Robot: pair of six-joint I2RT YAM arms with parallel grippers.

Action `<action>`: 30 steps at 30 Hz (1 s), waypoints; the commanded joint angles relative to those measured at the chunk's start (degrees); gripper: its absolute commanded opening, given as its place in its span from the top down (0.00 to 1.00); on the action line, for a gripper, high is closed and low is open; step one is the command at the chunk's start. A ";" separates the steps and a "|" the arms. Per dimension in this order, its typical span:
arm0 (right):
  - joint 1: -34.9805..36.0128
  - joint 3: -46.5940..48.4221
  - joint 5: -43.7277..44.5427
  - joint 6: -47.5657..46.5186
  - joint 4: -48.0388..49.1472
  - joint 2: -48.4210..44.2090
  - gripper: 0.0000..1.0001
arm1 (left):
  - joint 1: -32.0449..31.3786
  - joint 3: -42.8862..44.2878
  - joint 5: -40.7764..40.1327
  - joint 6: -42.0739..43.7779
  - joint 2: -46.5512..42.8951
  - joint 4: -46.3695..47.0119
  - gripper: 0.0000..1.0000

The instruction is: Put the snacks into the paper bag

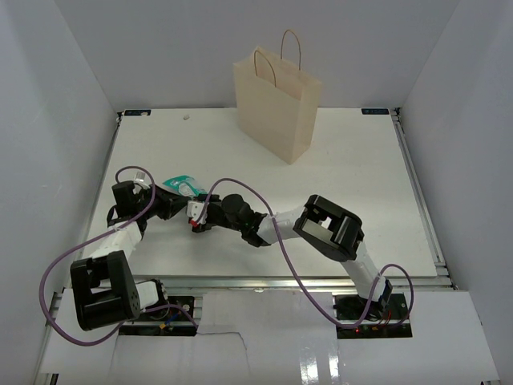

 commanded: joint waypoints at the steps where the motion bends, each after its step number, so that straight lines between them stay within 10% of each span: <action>1: 0.13 3.64 2.32 0.15 1.27 0.75 0.32 | -0.36 0.21 1.31 -0.14 -0.28 1.36 1.00; 14: 0.04 2.77 3.81 1.73 -0.93 -0.83 0.92 | -0.36 -0.06 1.22 -0.40 -0.89 1.53 1.00; 18: -0.22 1.71 3.90 2.52 -0.93 -2.15 0.92 | -0.27 0.99 1.14 -0.49 -1.51 0.92 0.93; 23: -1.71 0.74 3.64 6.12 -2.24 -6.10 0.92 | -0.27 5.90 0.09 0.74 -3.09 -3.19 0.50; 30: -6.45 3.73 -7.94 11.66 -16.30 -13.13 0.92 | -0.27 17.49 -4.47 6.52 -6.07 -12.60 0.37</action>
